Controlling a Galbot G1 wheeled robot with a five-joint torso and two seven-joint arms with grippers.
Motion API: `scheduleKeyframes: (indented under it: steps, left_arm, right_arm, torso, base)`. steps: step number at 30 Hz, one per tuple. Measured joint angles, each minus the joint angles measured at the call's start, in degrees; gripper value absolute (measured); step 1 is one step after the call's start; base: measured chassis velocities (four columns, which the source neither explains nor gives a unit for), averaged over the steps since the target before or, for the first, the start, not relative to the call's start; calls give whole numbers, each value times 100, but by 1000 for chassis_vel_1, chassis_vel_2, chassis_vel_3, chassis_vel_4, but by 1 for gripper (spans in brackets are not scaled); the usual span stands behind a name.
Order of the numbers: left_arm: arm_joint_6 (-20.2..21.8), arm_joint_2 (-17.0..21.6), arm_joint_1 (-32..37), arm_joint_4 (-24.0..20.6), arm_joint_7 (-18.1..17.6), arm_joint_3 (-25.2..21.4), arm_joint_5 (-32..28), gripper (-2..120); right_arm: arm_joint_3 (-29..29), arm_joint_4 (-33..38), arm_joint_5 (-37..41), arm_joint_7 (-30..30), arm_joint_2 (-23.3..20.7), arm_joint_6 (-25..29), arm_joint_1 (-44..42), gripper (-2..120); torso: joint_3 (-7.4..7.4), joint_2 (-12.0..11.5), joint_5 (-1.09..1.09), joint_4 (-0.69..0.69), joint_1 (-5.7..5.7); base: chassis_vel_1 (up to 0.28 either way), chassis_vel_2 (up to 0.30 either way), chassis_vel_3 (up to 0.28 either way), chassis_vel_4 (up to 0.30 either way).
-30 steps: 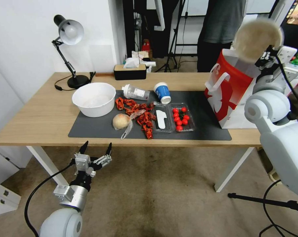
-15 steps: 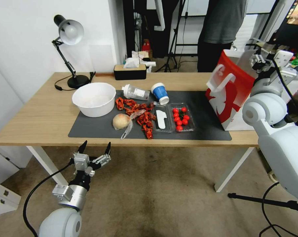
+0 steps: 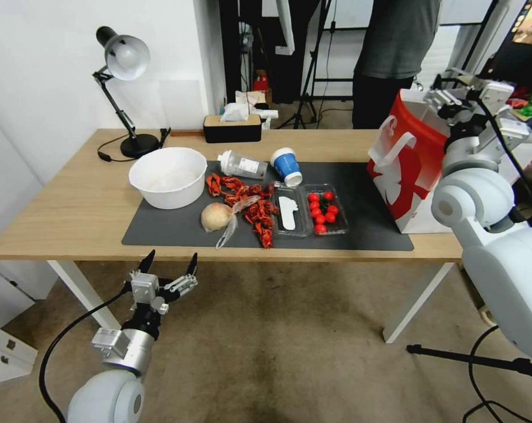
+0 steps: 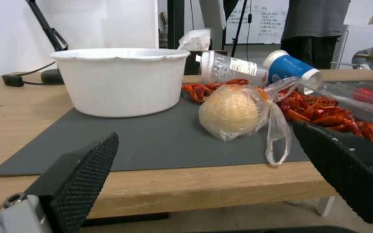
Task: Pick up the trash from the table and place it into the takeout bag.
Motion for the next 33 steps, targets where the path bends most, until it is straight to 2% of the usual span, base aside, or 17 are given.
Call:
scheduleKeyframes:
  steps: [6,8,9,11,14,16,17,20,21,23,30,33]
  left_arm:
    - [2,-12,2,10,75,-3,-4,100]
    - [3,-13,1,21,111,-7,-17,100]
    - [3,-13,1,21,111,-7,-17,100]
    - [1,-5,-4,36,128,-7,-31,100]
    - [-4,-6,-4,41,132,-6,-40,100]
    - [-50,-3,-3,66,138,-8,-62,100]
    - [-50,-3,-3,66,138,-8,-62,100]
    - [-77,14,-12,99,143,-3,-103,100]
    - [-77,14,-12,99,143,-3,-103,100]
    - [-77,-20,-26,115,144,37,-95,100]
    - [-143,-41,-1,139,233,68,-37,100]
    - [-202,-46,20,140,258,65,0,100]
  right_arm:
    - [66,625,-86,-784,-7,139,-851,100]
    - [112,903,-349,-1174,173,275,-1453,100]
    - [112,903,-349,-1174,173,275,-1453,100]
    - [250,1134,-698,-1397,455,482,-2157,100]
    - [355,1220,-874,-1519,591,575,-2547,100]
    - [568,1368,-1225,-1799,854,943,-3424,100]
    - [568,1368,-1225,-1799,854,943,-3424,100]
    - [852,1448,-1556,-2178,1136,1426,-4412,100]
    - [852,1448,-1556,-2178,1136,1426,-4412,100]
    - [968,1416,-1719,-2413,1309,1752,-4905,100]
    - [1134,1271,-1942,-2795,1690,2316,-5655,100]
    - [1121,1194,-2041,-2864,1801,2374,-5816,100]
  torso:
    - [0,0,0,0,0]
    - [0,0,3,-2,-1]
    - [0,0,3,-2,-1]
    - [0,0,1,1,0]
    - [0,0,0,2,0]
    - [0,0,3,-4,0]
    - [0,0,3,-4,0]
    - [0,2,2,-1,0]
    - [0,2,2,-1,0]
    - [0,1,1,-1,-1]
    - [0,1,0,0,0]
    - [-1,1,0,0,-1]
  base:
    - [0,0,0,0]
    - [0,0,0,0]
    - [0,0,0,0]
    - [0,0,0,0]
    - [0,0,0,0]
    - [0,0,0,0]
    - [0,0,0,0]
    - [0,0,0,0]
    - [0,0,0,0]
    - [0,0,0,0]
    - [0,0,0,0]
    - [0,0,0,0]
